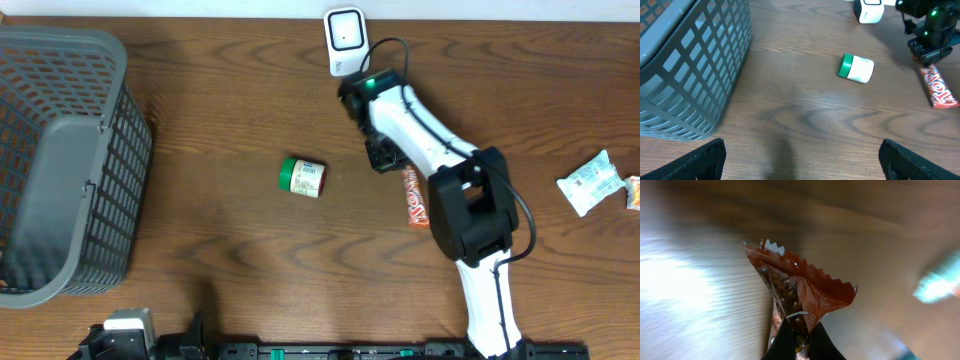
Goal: Scan the item barcode
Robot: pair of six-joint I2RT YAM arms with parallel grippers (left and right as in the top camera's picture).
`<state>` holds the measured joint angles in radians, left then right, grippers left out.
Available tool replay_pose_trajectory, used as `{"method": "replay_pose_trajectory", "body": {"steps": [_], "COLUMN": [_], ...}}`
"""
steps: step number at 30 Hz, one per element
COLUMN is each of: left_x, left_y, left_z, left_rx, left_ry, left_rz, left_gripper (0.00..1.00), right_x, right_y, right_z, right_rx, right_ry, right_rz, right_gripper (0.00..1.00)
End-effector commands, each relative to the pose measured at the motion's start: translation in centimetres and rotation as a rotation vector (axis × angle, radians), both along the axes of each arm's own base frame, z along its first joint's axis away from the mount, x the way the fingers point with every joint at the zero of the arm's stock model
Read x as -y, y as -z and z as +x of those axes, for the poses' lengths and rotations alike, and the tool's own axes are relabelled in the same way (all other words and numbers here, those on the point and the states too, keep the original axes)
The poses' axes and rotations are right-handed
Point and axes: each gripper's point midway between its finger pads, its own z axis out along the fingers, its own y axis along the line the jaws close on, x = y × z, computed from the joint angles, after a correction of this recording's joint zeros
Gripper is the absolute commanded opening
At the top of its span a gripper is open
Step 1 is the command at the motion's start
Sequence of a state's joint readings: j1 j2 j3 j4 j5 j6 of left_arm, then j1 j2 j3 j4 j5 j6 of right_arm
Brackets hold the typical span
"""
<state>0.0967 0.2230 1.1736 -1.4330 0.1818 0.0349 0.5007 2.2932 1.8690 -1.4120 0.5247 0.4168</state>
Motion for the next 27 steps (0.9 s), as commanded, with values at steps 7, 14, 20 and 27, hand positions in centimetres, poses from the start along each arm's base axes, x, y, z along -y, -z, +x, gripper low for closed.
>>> {"method": "replay_pose_trajectory", "body": {"steps": [7, 14, 20, 27], "left_x": [0.1, 0.1, 0.1, 0.1], "left_y": [-0.2, -0.2, -0.2, -0.2], "left_z": [-0.1, -0.1, -0.1, -0.1], "left_rx": [0.010, 0.010, 0.010, 0.010], "left_ry": [0.012, 0.012, 0.012, 0.012], "left_rz": [0.009, 0.009, 0.009, 0.009], "left_gripper": [0.98, 0.98, 0.98, 0.98], "right_x": [1.9, 1.9, 1.2, -2.0], "right_y": [-4.1, -2.2, -4.6, -8.5], "right_z": [2.1, 1.3, 2.4, 2.9], "right_rx": [0.535, 0.553, 0.690, 0.843], "right_ry": [0.123, 0.167, 0.077, -0.126], "right_rz": [-0.336, -0.306, -0.397, -0.517], "right_gripper": [0.02, 0.01, 0.01, 0.01]}}
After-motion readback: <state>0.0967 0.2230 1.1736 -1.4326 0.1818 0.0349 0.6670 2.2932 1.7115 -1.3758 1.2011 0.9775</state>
